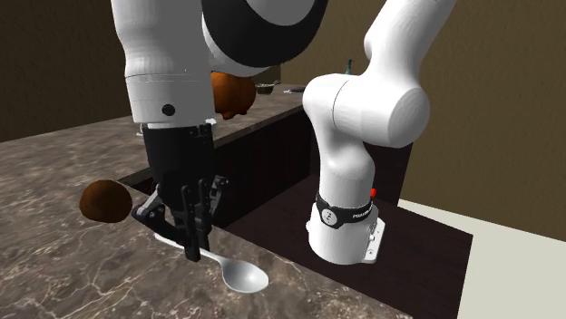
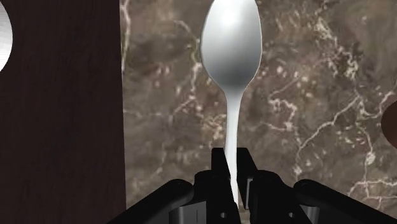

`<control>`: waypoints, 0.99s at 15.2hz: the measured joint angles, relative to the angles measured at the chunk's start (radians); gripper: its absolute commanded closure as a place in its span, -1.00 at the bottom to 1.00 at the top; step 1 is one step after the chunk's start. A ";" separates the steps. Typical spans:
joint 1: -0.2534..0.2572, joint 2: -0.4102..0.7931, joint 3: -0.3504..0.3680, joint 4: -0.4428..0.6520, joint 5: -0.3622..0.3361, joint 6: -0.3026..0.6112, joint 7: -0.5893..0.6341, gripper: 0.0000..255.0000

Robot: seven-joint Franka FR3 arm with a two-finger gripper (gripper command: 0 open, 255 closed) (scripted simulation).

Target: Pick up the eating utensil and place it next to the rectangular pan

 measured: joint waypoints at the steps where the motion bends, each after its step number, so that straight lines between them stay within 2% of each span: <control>1: -0.004 -0.014 -0.001 0.006 -0.006 -0.020 0.003 1.00; 15: -0.027 -0.126 -0.004 0.134 -0.050 -0.258 0.055 1.00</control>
